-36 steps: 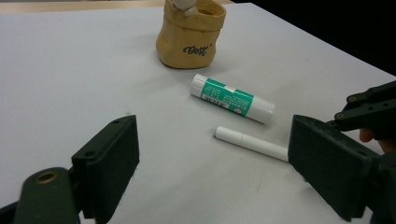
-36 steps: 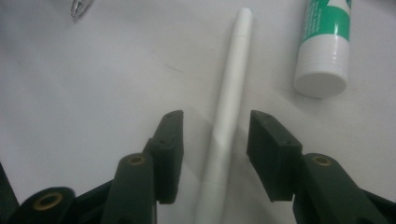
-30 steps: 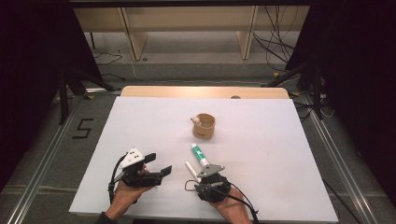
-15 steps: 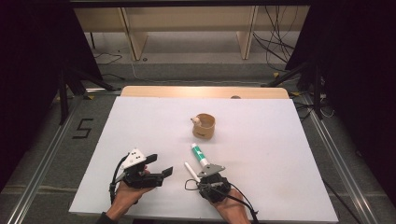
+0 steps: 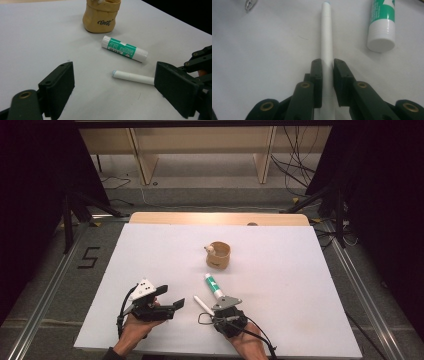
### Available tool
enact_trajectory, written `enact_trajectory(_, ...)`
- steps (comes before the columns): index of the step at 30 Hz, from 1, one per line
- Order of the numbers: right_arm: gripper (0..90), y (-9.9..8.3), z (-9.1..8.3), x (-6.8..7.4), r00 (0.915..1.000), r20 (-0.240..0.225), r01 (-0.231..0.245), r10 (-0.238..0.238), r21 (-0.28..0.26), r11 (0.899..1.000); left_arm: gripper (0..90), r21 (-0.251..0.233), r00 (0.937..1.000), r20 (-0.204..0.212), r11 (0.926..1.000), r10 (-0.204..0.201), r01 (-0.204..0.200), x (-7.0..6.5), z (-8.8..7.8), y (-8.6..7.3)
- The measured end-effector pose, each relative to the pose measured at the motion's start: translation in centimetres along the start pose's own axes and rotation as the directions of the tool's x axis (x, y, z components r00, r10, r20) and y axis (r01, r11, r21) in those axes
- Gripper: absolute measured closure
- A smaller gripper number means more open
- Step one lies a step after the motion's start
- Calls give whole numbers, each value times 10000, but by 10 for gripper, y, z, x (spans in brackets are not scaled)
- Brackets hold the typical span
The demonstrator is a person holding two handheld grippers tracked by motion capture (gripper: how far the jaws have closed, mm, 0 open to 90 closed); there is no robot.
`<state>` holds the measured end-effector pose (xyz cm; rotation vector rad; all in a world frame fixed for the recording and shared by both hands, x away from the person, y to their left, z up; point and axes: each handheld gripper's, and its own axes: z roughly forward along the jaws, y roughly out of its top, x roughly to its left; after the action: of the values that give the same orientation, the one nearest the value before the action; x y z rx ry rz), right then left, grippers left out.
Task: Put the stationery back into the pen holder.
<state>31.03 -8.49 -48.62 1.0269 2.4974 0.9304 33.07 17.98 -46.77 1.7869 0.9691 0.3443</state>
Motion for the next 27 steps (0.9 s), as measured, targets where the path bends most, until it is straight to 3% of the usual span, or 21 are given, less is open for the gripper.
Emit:
enact_trajectory(8,793,1,-13,-10,9994,-38,-333,331,-877,9956,160,-40,9999,11,9998,-172,172,0,0,1)
enact_trajectory(17,793,0,-30,-15,9986,13,-520,538,-2365,9702,160,-89,9939,608,9957,-917,924,-6,-1,8)
enact_trajectory(21,793,0,-35,-13,9989,71,-426,466,-2911,9557,162,-47,9856,1016,9906,-1352,1364,-14,3,14)
enact_trajectory(24,793,0,-38,-10,9992,135,-324,389,-3244,9454,165,22,9756,1420,9856,-1676,1690,-20,9,20)
enact_trajectory(27,793,1,-40,-8,9995,175,-190,268,-3485,9371,169,12,9594,1879,9769,-2102,2138,-24,14,24)
